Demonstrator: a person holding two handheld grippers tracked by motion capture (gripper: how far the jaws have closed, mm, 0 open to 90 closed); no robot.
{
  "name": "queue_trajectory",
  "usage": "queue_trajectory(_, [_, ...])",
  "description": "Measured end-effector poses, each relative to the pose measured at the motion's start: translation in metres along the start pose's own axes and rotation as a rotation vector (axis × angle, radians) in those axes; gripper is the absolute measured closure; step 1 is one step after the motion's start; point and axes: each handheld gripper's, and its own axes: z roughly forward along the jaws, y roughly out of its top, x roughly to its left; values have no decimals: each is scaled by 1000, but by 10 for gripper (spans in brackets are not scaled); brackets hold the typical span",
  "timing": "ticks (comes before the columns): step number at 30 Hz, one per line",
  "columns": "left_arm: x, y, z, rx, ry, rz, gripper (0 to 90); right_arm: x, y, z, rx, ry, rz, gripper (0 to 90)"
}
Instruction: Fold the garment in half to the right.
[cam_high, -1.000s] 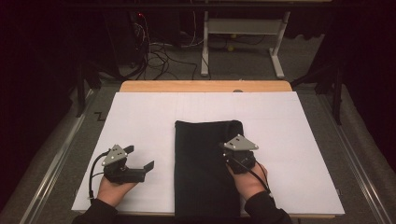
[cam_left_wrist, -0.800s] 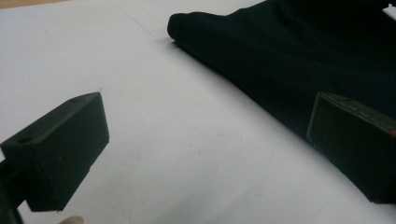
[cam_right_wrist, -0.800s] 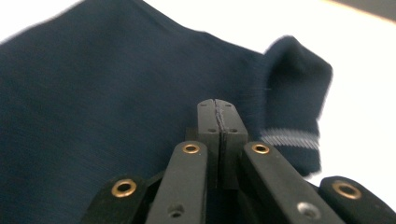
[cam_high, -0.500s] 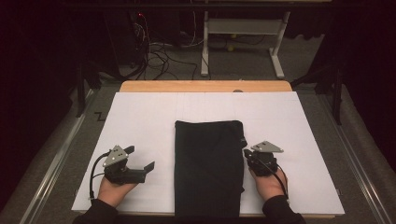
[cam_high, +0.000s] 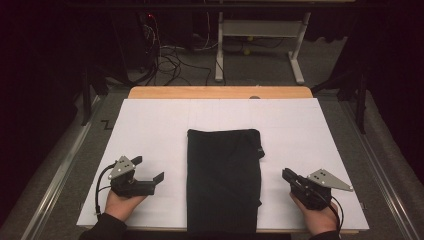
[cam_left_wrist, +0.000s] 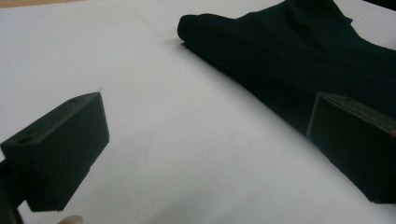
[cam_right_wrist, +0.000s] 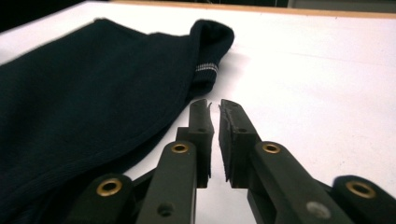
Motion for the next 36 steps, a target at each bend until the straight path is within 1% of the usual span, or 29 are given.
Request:
queue_trajectory(2, [-1, 0, 2, 5, -5, 3, 0, 1, -1, 2, -4, 4, -1, 726])
queue_trajectory(3, [-2, 0, 3, 6, -7, 4, 0, 2, -2, 4, 5, 3, -6, 687])
queue_trajectory(6, [-4, 1, 4, 6, -15, 17, 0, 3, -3, 11, 26, 14, -15, 507])
queue_trajectory(9, [-5, 0, 3, 10, -18, 31, 0, 4, -4, 15, 43, 13, -22, 373])
queue_trajectory(11, [-4, 0, 1, 8, -19, 27, 0, 4, -4, 17, 42, 8, -24, 288])
queue_trajectory(13, [-2, 0, 0, 3, -20, 23, 0, 5, -4, 18, 42, -4, -27, 228])
queue_trajectory(17, [0, 1, -3, -8, -23, 15, 0, 5, -3, 18, 17, 5, -32, 82])
queue_trajectory(18, [0, 2, -3, -11, -24, 14, 0, 5, -2, 18, 12, 8, -23, 29])
queue_trajectory(19, [0, 2, -4, -14, -22, 16, 0, 4, -2, 17, 5, 10, -16, 2])
queue_trajectory(23, [0, 4, -7, -29, -23, 17, 0, 4, 1, 3, -46, 21, -1, 1])
queue_trajectory(26, [1, 4, -8, -36, -27, 13, 0, 5, 1, -11, -91, 27, -10, 1])
queue_trajectory(28, [1, 3, -7, -32, -30, 13, 0, 6, -2, -17, -113, 25, -21, 1])
queue_trajectory(30, [1, 3, -6, -27, -30, 14, 0, 5, -3, -17, -122, 31, -23, 1])
queue_trajectory(33, [0, 3, -5, -28, -30, 16, 0, 4, -3, -13, -119, 31, -20, 1])
queue_trajectory(36, [-2, 3, -4, -23, -32, 19, 0, 3, -3, -14, -127, 24, -18, 1])
